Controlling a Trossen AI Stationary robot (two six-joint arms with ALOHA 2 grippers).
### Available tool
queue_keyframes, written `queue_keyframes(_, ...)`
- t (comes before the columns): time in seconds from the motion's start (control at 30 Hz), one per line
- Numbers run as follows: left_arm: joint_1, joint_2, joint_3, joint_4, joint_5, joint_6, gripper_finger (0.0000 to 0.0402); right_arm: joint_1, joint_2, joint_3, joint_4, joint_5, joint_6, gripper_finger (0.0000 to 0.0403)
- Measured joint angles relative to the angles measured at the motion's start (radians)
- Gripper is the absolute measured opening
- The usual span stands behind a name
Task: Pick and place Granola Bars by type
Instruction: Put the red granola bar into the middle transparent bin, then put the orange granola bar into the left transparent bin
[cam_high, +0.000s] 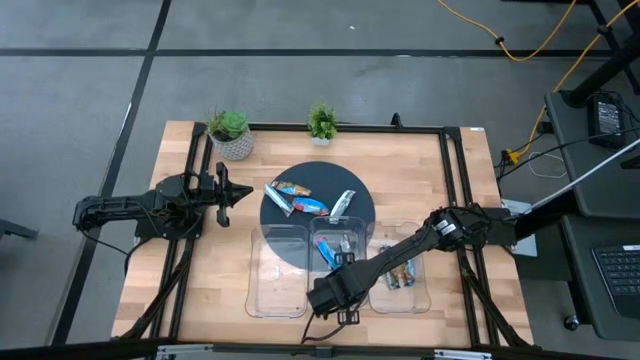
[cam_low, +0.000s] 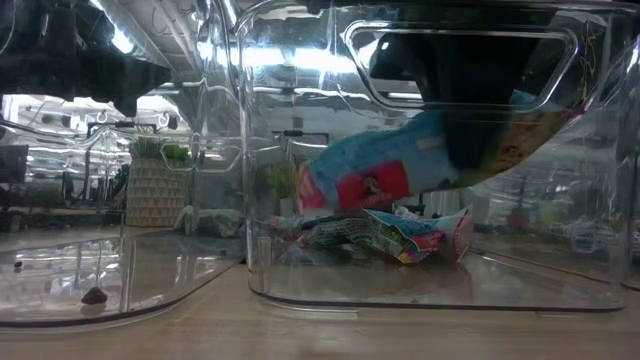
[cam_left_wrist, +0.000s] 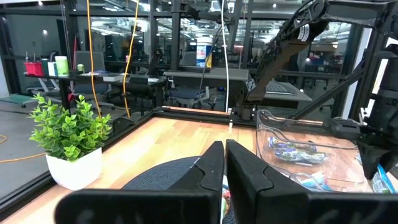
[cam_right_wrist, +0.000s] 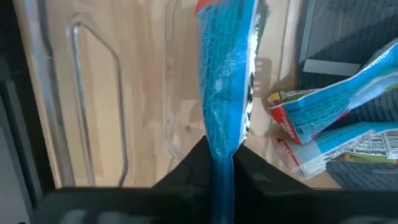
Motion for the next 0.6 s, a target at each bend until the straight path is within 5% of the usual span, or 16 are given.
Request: queue_keyframes(0.6, 0.000, 0.000, 0.000, 0.000, 0.000, 0.000, 0.0008, -0.049, -0.172, 0.004, -0.091, 0.147, -0.017, 0.0177)
